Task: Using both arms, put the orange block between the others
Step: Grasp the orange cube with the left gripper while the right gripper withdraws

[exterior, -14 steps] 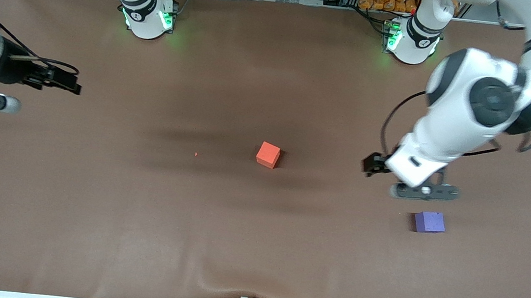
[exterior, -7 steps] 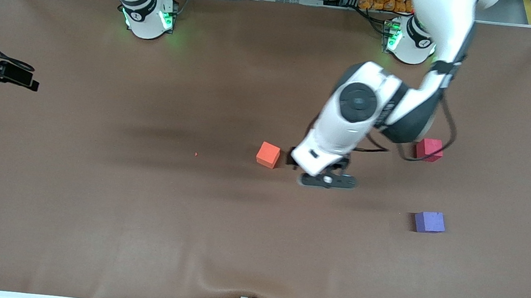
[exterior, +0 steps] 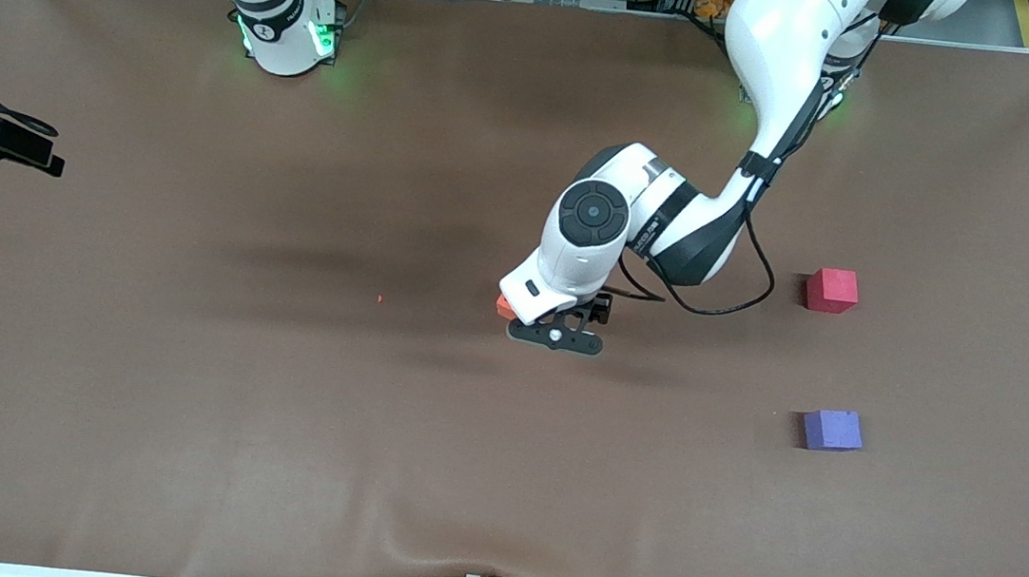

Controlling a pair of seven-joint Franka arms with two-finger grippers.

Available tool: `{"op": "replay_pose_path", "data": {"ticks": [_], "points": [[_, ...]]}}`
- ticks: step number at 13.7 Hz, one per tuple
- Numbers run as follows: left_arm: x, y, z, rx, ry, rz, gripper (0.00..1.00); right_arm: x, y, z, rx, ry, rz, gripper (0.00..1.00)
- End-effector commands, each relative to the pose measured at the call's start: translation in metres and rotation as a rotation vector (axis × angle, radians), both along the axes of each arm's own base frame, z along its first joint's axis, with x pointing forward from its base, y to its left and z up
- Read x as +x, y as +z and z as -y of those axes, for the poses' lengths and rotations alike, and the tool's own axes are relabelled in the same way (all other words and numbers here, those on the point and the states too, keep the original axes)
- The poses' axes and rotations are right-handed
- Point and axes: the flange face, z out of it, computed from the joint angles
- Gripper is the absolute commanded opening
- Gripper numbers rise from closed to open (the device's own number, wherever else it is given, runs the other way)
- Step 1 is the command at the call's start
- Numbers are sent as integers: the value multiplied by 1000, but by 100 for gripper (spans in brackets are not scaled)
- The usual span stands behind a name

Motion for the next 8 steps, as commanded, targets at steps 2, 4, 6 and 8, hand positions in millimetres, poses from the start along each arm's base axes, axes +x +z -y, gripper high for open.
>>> {"op": "replay_pose_path", "data": {"ticks": [2,4,6,8], "points": [[-8,-12,19,5,-113,6,100,-6,-13,-10,-25,14,-26,100],[-11,-24,29,-7,-137,19,100,-6,-15,-10,-31,7,-29,100],[-15,-35,36,-8,-157,19,100,-5,-14,-12,-32,8,-24,100],[-23,-44,46,-6,-176,13,100,-5,-14,-8,-34,-1,-24,100]]}}
